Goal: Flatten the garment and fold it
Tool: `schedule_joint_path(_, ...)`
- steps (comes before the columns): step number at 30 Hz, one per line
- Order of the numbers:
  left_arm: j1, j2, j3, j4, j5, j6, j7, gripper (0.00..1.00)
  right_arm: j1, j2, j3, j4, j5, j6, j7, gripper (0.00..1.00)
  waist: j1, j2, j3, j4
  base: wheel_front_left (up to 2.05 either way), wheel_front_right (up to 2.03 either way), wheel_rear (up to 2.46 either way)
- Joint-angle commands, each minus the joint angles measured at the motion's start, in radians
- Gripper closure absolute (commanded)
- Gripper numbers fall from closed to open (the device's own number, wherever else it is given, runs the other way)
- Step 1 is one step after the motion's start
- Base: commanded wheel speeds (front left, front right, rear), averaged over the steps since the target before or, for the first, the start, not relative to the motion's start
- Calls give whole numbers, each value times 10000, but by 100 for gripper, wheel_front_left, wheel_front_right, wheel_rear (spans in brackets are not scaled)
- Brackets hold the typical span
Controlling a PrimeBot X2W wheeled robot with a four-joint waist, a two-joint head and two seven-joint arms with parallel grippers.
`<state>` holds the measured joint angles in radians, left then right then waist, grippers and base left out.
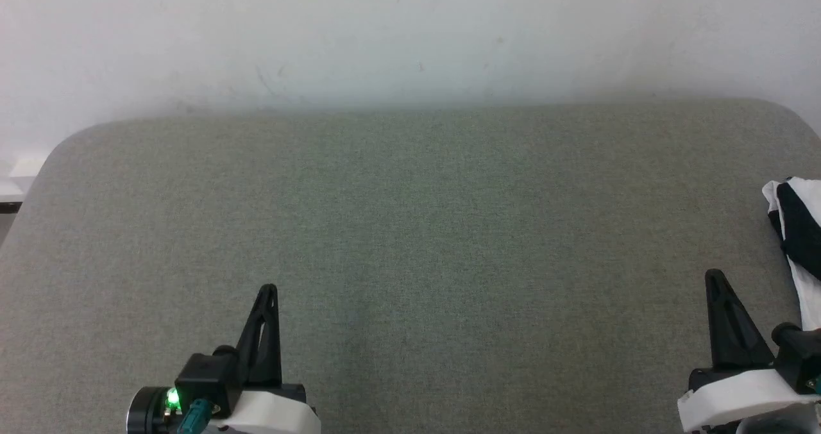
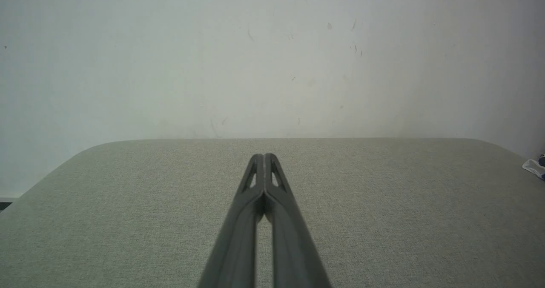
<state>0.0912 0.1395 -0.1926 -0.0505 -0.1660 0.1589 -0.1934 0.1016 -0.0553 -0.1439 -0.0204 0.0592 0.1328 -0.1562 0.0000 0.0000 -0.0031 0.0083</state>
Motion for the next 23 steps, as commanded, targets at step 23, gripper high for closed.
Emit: schedule_joint_path(23, -360, -248, 540, 157, 478, -448, 501, 100, -383, 22, 401, 62, -199, -9, 424, 100, 0, 0, 8, -21, 0, 0, 0)
